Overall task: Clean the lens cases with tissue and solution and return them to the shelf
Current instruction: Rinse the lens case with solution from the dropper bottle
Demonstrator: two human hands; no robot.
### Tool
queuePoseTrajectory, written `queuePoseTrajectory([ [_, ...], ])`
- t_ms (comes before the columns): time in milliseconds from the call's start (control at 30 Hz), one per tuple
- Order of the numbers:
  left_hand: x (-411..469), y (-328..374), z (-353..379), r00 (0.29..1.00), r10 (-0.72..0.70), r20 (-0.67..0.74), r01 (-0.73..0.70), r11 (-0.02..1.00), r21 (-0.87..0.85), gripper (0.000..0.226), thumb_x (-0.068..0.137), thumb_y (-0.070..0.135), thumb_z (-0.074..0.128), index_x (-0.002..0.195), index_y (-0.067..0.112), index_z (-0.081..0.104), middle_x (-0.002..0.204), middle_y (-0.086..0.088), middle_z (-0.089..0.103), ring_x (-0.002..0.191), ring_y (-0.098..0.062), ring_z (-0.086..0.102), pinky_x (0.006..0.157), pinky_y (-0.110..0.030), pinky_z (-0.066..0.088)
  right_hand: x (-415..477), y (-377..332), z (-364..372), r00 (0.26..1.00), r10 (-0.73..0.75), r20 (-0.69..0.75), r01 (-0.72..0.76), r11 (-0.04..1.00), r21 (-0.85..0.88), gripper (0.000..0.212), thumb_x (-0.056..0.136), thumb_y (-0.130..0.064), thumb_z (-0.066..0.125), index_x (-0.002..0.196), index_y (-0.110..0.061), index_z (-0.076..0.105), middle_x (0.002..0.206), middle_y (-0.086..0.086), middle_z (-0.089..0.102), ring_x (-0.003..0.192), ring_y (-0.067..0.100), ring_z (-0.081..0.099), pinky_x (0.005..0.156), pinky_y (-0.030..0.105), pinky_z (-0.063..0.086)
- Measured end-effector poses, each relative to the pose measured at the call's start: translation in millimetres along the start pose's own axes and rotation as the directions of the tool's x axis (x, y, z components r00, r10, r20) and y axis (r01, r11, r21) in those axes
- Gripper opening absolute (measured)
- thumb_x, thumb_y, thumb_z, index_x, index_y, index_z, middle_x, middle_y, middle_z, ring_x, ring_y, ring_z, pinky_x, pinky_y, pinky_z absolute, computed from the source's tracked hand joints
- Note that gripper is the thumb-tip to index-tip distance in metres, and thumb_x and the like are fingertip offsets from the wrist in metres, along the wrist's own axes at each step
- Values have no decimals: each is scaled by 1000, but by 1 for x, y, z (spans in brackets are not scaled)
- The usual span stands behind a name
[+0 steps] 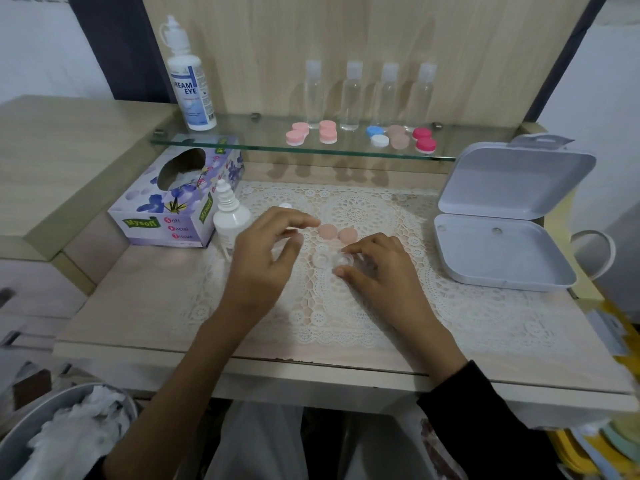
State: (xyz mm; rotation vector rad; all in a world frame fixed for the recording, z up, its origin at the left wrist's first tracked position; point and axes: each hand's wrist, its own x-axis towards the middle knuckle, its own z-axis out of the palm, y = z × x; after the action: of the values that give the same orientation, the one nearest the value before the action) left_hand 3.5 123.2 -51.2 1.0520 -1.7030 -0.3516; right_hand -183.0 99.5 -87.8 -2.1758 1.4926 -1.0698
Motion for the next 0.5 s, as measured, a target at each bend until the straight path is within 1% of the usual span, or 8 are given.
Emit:
queuePoseTrajectory([
  [67, 11, -14, 7, 990, -41, 136, 36, 998, 44, 24, 91, 2, 53, 108, 12, 68, 107, -1, 63, 105, -12, 58, 91, -31, 49, 0, 0, 0, 1000, -2, 1, 2, 1000, 1, 30, 81, -32, 75, 107, -19, 70, 98, -12, 53, 97, 8, 42, 78, 10, 29],
  [133, 22, -28, 17, 973, -82, 214, 60, 992, 108, 27, 93, 2, 52, 111, 14, 68, 111, -1, 63, 106, -14, 58, 93, -33, 47, 0, 0, 0, 1000, -1, 6, 1, 1000, 12, 31, 80, -33, 76, 107, -18, 70, 98, -12, 54, 97, 9, 43, 78, 9, 29],
  [200, 32, -37, 25, 952, -102, 289, 58, 986, 157, 32, 91, -4, 52, 114, 12, 68, 116, -3, 62, 110, -14, 56, 96, -22, 43, 0, 1, 0, 1000, 1, 11, -1, 1000, 22, 31, 80, -32, 76, 108, -18, 70, 99, -11, 53, 98, 10, 43, 79, 9, 29],
  [233, 37, -40, 29, 940, -107, 324, 48, 982, 185, 34, 90, -6, 53, 115, 11, 67, 119, -4, 61, 113, -14, 55, 95, -15, 40, 0, 1, -1, 1000, 2, 13, -2, 1000, 24, 31, 80, -32, 76, 108, -18, 70, 99, -11, 53, 98, 10, 43, 79, 9, 29],
  [267, 41, -43, 32, 931, -110, 349, 36, 976, 214, 35, 89, -7, 53, 116, 11, 67, 121, -5, 61, 114, -15, 54, 93, -11, 38, 0, 1, -1, 1000, 2, 14, -2, 1000, 25, 32, 80, -32, 76, 108, -18, 70, 99, -11, 53, 98, 9, 42, 79, 8, 29],
  [333, 47, -49, 36, 920, -112, 375, 5, 961, 275, 35, 88, -7, 56, 115, 10, 68, 121, -6, 62, 113, -16, 56, 90, -10, 36, 0, 1, -1, 1000, 1, 14, -2, 1000, 27, 32, 80, -31, 76, 108, -18, 70, 99, -11, 53, 99, 9, 42, 80, 8, 29],
  [433, 50, -54, 37, 918, -121, 379, -15, 942, 337, 37, 84, -8, 58, 113, 12, 69, 113, -4, 66, 102, -16, 60, 80, -5, 35, 0, 1, -1, 1000, 4, 12, -4, 999, 31, 32, 80, -30, 76, 108, -17, 70, 99, -11, 53, 99, 10, 43, 80, 9, 29],
  [500, 48, -53, 36, 922, -128, 367, -2, 943, 334, 35, 84, -6, 60, 112, 13, 69, 109, -4, 66, 99, -16, 60, 79, -11, 39, 0, 1, -1, 1000, 4, 14, -5, 999, 34, 32, 80, -30, 76, 108, -17, 70, 99, -11, 53, 99, 9, 42, 80, 9, 29],
])
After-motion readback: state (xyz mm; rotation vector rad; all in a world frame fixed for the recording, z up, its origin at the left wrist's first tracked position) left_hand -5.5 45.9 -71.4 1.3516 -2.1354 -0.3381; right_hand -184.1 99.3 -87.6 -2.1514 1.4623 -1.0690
